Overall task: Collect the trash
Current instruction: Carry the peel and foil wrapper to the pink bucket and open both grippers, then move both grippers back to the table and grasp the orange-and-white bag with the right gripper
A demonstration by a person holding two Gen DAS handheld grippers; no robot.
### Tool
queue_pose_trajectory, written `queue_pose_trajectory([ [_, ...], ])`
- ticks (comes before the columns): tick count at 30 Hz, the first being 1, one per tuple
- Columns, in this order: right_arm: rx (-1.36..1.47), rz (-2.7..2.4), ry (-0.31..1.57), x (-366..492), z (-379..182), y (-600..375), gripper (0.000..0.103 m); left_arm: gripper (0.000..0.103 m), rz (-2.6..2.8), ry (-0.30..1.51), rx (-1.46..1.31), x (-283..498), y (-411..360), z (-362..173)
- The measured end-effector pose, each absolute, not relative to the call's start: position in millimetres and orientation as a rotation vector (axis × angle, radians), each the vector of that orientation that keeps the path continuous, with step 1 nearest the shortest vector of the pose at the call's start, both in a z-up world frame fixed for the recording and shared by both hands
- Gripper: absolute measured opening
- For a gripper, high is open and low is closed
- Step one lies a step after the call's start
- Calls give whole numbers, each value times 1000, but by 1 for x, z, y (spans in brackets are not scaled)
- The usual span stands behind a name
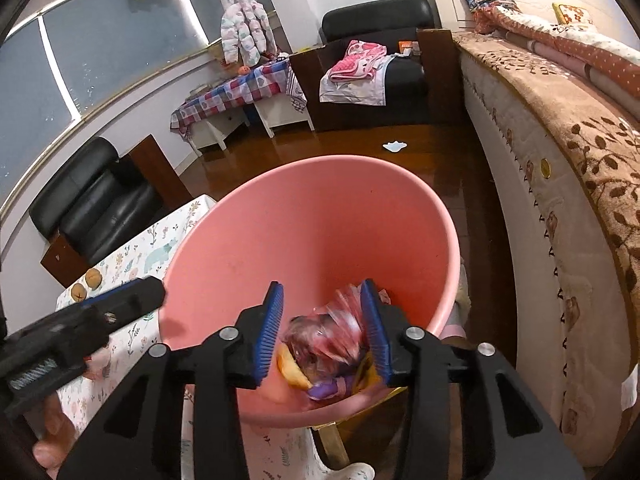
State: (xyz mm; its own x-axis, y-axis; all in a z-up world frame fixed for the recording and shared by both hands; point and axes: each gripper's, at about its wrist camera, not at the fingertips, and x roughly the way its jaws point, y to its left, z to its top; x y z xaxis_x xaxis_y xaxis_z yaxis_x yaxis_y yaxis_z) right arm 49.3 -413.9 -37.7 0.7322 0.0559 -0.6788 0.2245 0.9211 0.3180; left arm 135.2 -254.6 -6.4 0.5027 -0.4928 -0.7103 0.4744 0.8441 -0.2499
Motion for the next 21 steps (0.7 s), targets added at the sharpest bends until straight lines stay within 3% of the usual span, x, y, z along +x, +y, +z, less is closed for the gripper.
queue_pose_trajectory([
  [7, 383, -46, 724, 39, -23, -392, 42, 32, -570, 830, -44, 115, -220, 10],
  [12, 380, 54, 720, 35, -17, -361, 42, 42, -533, 801, -49, 93, -180, 18],
  [21, 408, 254, 755, 30, -12, -303, 42, 43, -362, 700, -19, 58, -90, 31],
])
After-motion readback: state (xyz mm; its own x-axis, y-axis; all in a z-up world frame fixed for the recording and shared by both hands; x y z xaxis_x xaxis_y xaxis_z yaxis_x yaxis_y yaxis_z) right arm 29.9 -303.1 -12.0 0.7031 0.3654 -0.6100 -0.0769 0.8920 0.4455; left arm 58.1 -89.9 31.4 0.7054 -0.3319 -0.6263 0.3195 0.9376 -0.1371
